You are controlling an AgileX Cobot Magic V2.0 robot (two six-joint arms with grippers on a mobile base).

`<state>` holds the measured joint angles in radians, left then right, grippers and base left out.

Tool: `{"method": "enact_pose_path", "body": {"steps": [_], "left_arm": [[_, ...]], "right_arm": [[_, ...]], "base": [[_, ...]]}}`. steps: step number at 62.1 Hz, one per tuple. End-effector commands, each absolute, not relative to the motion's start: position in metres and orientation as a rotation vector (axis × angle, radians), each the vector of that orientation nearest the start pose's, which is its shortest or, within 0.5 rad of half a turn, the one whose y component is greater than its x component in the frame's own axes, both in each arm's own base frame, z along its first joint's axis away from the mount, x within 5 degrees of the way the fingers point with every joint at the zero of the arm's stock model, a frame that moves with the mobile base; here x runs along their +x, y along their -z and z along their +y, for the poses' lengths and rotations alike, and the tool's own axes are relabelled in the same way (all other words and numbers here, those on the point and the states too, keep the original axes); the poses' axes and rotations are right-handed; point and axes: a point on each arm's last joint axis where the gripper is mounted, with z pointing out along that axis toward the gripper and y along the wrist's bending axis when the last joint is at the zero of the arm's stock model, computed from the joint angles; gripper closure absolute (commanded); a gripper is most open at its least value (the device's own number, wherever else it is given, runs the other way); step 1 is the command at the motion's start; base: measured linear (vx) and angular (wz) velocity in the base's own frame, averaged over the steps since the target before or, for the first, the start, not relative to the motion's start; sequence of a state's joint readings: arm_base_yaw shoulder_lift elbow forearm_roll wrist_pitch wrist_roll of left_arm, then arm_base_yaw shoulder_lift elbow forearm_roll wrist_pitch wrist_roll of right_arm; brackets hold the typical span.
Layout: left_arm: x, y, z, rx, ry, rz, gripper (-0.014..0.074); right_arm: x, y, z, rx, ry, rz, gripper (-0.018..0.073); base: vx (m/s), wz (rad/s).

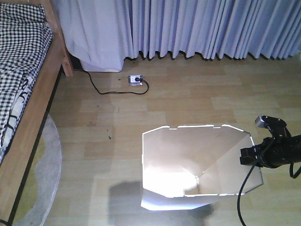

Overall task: Move trash bin to bedside with robot
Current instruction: 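Carry the bin with the right gripper to the floor beside the bed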

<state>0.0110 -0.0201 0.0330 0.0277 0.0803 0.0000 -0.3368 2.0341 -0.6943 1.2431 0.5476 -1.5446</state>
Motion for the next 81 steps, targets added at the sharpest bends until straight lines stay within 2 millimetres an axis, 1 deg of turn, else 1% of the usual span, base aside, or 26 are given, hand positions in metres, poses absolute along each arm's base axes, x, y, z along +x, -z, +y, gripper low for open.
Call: {"method": "enact_pose_path", "body": {"steps": [1, 81], "left_arm": [[0.0561, -0.1990, 0.0003, 0.000, -0.008, 1.507, 0.0603], [0.0561, -0.1990, 0.0003, 0.000, -0.008, 1.507, 0.0603]], "right_arm": [[0.2787, -0.0778, -0.0351, -0.036, -0.866, 2.630, 0.0563], [0.2787, -0.0778, -0.0350, -0.036, -0.867, 2.630, 0.0563]], "base": [[0.29, 0.09], [0.28, 0.03]]}}
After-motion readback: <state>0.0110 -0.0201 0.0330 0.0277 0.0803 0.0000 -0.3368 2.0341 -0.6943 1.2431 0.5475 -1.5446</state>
